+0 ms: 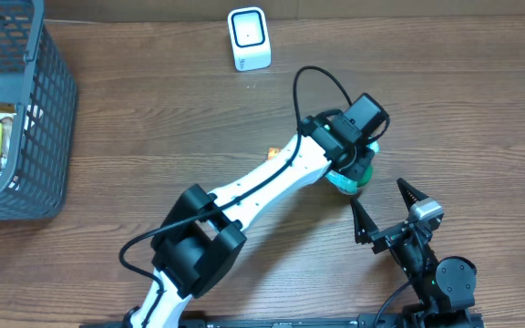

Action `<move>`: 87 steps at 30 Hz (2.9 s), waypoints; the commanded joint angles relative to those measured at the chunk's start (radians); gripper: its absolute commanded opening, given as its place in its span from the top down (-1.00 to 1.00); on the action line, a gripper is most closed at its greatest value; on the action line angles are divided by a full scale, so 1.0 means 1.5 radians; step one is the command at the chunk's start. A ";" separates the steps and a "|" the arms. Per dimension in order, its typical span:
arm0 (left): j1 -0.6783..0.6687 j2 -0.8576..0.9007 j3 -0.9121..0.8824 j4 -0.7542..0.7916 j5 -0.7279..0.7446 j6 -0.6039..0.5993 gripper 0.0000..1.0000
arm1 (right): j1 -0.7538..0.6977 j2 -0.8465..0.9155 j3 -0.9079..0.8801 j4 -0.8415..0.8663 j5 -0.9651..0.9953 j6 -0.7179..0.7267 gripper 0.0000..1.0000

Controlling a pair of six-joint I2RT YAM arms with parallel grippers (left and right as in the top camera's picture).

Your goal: Scan the item barcode

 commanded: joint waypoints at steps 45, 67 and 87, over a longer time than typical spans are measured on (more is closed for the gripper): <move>0.124 -0.087 -0.064 -0.065 -0.071 -0.123 -0.10 | 0.003 -0.007 -0.007 0.003 0.005 -0.003 -1.00; 0.238 -0.079 -0.183 -0.134 -0.071 -0.071 0.09 | 0.003 -0.007 -0.007 0.003 0.005 -0.003 -1.00; 0.193 -0.078 -0.301 -0.038 0.001 -0.076 0.02 | 0.003 -0.007 -0.007 0.003 0.005 -0.003 -1.00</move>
